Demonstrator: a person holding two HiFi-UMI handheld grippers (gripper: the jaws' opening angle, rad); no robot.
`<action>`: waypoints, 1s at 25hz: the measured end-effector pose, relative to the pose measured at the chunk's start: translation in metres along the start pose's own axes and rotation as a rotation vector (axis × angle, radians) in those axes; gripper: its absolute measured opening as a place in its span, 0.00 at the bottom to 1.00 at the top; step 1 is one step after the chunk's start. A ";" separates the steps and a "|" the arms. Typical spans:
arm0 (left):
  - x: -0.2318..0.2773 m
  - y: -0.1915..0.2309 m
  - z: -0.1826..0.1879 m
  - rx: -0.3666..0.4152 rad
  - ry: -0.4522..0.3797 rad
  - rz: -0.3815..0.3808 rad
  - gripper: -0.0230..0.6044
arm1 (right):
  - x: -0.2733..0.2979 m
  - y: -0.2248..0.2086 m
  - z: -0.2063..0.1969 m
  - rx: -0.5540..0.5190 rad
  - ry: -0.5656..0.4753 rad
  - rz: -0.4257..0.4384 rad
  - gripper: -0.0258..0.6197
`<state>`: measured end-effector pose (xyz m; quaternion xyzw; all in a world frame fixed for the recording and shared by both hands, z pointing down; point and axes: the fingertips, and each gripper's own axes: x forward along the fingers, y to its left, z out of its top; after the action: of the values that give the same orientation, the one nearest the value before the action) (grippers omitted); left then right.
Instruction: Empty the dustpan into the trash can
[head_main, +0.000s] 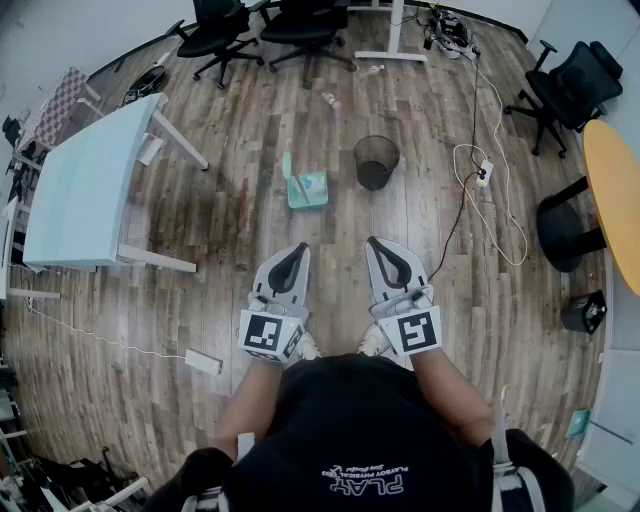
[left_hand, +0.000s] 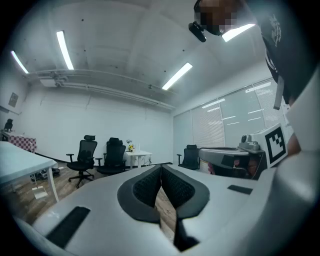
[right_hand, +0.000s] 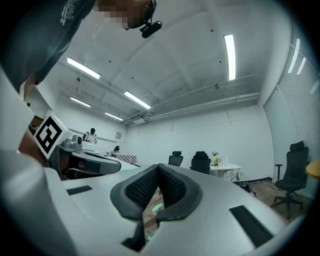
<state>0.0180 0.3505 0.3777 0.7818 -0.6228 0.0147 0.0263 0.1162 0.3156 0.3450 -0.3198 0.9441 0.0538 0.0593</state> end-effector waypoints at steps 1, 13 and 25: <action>0.001 -0.002 0.000 0.001 0.002 -0.002 0.07 | -0.001 -0.001 -0.001 0.000 -0.001 0.000 0.06; 0.020 0.002 -0.023 -0.019 0.056 0.048 0.07 | -0.001 -0.021 -0.023 0.037 -0.004 0.014 0.07; 0.068 0.110 -0.027 -0.038 0.052 0.033 0.07 | 0.111 -0.023 -0.055 -0.047 0.100 -0.017 0.07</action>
<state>-0.0736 0.2614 0.4109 0.7700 -0.6351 0.0233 0.0572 0.0379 0.2234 0.3814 -0.3313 0.9416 0.0594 0.0051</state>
